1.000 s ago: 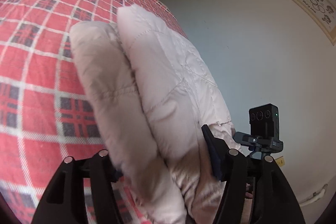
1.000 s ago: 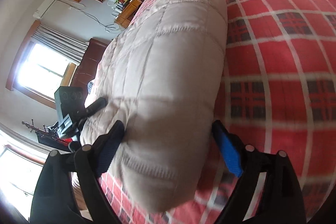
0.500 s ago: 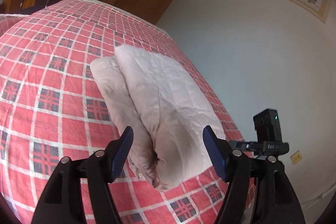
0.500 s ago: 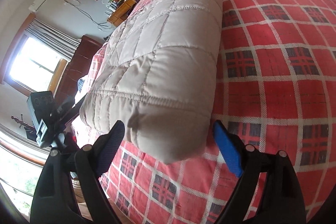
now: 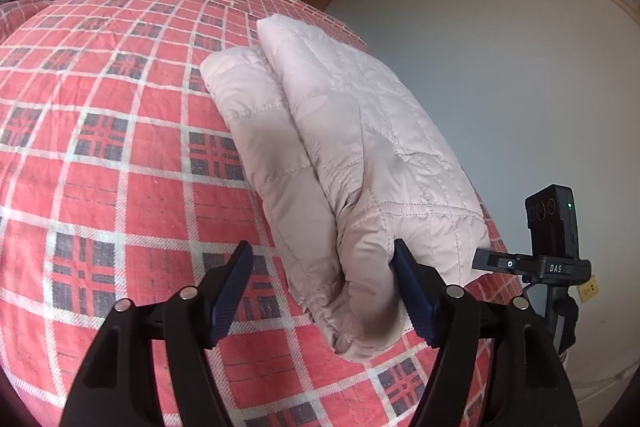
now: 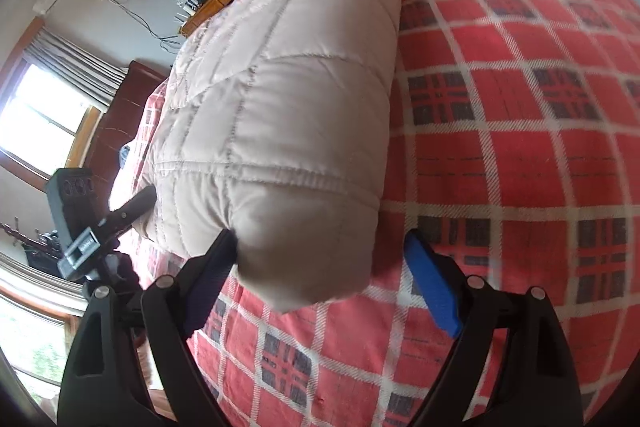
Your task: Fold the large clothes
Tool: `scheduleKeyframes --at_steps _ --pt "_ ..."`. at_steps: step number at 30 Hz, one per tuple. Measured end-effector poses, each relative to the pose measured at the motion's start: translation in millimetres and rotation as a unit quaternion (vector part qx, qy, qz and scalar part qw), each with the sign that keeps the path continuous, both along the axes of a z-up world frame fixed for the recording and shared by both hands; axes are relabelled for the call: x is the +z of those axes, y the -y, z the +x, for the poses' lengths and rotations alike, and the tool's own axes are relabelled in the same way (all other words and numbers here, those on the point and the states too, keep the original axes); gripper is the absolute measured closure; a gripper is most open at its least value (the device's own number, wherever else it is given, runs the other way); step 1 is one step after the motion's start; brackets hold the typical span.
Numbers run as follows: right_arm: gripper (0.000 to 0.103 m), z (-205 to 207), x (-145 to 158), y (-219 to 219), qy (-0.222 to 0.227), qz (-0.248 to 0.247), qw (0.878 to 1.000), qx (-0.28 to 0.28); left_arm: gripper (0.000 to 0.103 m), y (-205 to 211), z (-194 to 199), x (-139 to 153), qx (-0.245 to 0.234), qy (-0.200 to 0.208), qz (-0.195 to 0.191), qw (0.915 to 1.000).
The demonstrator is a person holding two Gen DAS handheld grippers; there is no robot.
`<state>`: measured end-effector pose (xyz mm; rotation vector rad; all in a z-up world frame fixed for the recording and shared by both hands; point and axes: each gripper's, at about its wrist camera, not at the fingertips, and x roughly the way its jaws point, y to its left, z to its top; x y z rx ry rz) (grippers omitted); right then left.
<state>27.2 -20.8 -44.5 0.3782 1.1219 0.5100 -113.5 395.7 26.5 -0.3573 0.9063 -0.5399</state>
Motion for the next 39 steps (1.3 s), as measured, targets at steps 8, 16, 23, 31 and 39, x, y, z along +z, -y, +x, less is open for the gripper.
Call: scheduleKeyframes --at_steps 8,16,23,31,39 --pt "0.008 -38.7 25.1 -8.2 0.056 -0.098 0.993 -0.028 0.018 10.8 -26.4 24.3 0.04 0.041 0.081 0.9951" --pt "0.007 -69.3 24.7 -21.9 0.081 -0.169 0.981 -0.046 0.01 15.6 -54.3 32.6 0.077 0.052 0.131 0.987" --pt "0.006 -80.0 24.7 -30.8 0.083 -0.211 0.972 -0.065 0.009 13.9 -72.0 30.3 0.103 0.027 0.153 0.9824" --pt "0.004 -81.7 26.2 -28.5 0.088 -0.208 0.971 -0.08 0.007 21.1 -84.9 28.7 0.117 0.023 0.186 0.9753" --pt "0.003 -89.0 31.2 -34.0 0.097 -0.212 0.969 -0.083 0.007 24.4 -94.6 32.0 0.121 0.029 0.194 0.973"
